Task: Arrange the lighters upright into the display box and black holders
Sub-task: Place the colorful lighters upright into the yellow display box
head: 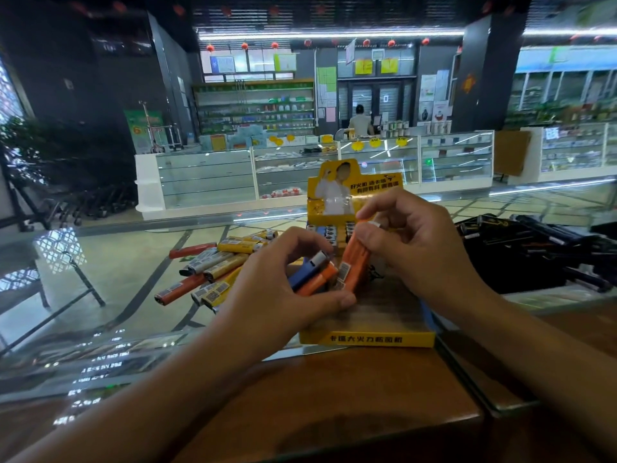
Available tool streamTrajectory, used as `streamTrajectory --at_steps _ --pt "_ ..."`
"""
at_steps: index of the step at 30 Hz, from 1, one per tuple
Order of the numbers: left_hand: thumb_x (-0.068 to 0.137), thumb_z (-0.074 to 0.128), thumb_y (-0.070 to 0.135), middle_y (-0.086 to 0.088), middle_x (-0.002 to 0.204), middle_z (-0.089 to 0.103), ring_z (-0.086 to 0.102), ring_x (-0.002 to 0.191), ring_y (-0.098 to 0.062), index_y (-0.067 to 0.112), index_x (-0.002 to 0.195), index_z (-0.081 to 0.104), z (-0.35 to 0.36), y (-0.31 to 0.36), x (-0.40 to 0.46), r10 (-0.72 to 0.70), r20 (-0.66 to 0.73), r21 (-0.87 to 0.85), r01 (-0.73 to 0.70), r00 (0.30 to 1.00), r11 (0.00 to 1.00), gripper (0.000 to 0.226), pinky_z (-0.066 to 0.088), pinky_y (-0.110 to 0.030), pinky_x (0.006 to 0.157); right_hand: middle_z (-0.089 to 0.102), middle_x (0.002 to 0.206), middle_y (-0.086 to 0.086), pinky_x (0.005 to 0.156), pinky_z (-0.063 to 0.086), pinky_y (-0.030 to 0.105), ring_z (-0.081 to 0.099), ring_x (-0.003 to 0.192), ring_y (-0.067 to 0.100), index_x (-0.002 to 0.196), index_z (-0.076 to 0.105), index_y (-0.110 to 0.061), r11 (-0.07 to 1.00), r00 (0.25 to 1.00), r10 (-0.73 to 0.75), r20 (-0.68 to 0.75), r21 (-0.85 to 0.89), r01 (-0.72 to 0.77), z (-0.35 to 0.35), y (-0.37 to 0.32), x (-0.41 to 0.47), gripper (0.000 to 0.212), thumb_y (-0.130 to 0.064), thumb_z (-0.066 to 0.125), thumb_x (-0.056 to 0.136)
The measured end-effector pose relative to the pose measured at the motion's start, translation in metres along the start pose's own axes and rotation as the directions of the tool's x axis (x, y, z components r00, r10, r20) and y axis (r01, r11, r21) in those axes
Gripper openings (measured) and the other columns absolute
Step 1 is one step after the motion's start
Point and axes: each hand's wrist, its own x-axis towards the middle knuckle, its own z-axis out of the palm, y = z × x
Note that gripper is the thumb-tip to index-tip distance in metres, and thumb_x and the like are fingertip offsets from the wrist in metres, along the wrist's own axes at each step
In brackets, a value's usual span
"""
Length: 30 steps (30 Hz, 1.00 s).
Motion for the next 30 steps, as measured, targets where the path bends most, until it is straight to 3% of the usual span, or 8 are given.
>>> streamTrajectory --at_steps 4,10,14,17,21,24,26,30 --pt "0.062 0.084 0.052 0.021 0.109 0.062 0.063 0.098 0.005 0.047 0.104 0.053 0.008 -0.001 -0.001 0.023 -0.014 0.138 -0.02 1.0 0.99 0.053 0.056 -0.015 0.073 0.06 0.071 0.014 0.051 0.043 0.019 0.054 0.056 0.012 0.09 0.065 -0.015 1.0 1.0 0.02 -0.009 -0.002 -0.02 0.004 -0.002 0.0 0.005 -0.012 0.07 0.09" --pt "0.053 0.074 0.074 0.038 0.105 0.055 0.059 0.1 0.01 0.065 0.123 0.036 0.009 0.009 0.0 0.08 -0.05 0.244 -0.066 0.995 0.968 0.079 0.054 -0.013 0.078 0.064 0.068 0.003 0.05 0.042 0.016 0.054 0.054 0.004 0.099 0.072 -0.022 0.998 0.994 0.042 -0.097 -0.041 -0.047 0.003 -0.002 0.002 0.013 -0.014 0.063 0.095" --pt "0.065 0.074 0.061 0.032 0.104 0.055 0.062 0.096 0.006 0.061 0.115 0.038 0.01 0.011 0.0 0.128 -0.009 0.315 -0.118 0.992 0.942 0.062 0.055 -0.014 0.076 0.066 0.066 -0.005 0.052 0.041 0.015 0.056 0.054 0.004 0.093 0.072 -0.018 0.996 0.995 0.072 -0.075 -0.051 -0.076 0.005 -0.003 0.003 0.007 -0.02 0.066 0.093" --pt "0.073 0.076 0.043 0.025 0.098 0.064 0.068 0.086 0.005 0.045 0.108 0.054 0.009 0.007 0.0 0.102 -0.035 0.221 -0.091 0.994 0.971 0.041 0.058 -0.016 0.069 0.054 0.056 -0.003 0.043 0.035 0.019 0.043 0.044 0.006 0.092 0.069 -0.013 0.986 0.99 0.138 -0.039 0.096 -0.134 0.002 -0.005 0.004 0.015 -0.026 0.072 0.086" --pt "0.077 0.077 0.013 0.019 0.096 0.066 0.07 0.077 -0.003 0.035 0.105 0.063 0.004 0.003 0.001 0.048 -0.086 0.062 -0.043 0.995 0.997 0.038 0.055 -0.014 0.063 0.048 0.05 -0.007 0.037 0.03 0.019 0.035 0.04 0.007 0.093 0.064 -0.01 0.947 0.985 0.165 0.054 0.269 -0.174 -0.002 -0.009 0.005 0.029 -0.031 0.071 0.074" --pt "0.081 0.073 0.005 0.014 0.092 0.068 0.068 0.077 -0.01 0.035 0.1 0.064 0.002 0.004 0.002 0.009 -0.119 -0.038 -0.014 0.993 0.999 0.037 0.054 -0.014 0.061 0.055 0.056 -0.007 0.041 0.04 0.018 0.047 0.045 0.005 0.091 0.064 -0.013 0.956 0.989 0.125 0.085 0.255 -0.142 -0.003 -0.01 0.005 0.025 -0.027 0.071 0.072" --pt "0.083 0.07 0.005 0.013 0.09 0.069 0.068 0.074 -0.011 0.034 0.099 0.064 0.003 0.004 0.002 -0.018 -0.112 -0.101 0.006 0.994 0.995 0.034 0.053 -0.014 0.058 0.062 0.065 -0.007 0.054 0.052 0.019 0.06 0.06 0.005 0.09 0.064 -0.016 0.972 0.992 0.089 0.088 0.208 -0.106 -0.003 -0.009 0.004 0.021 -0.024 0.072 0.073" --pt "0.085 0.071 0.005 0.016 0.091 0.07 0.069 0.074 -0.007 0.03 0.099 0.063 0.003 0.006 0.004 0.006 -0.134 -0.086 -0.017 0.991 0.996 0.03 0.053 -0.014 0.058 0.064 0.079 -0.005 0.053 0.044 0.012 0.056 0.06 0.001 0.086 0.061 -0.02 0.984 0.998 0.054 0.041 0.167 -0.06 -0.006 -0.006 0.006 0.009 -0.015 0.068 0.087"
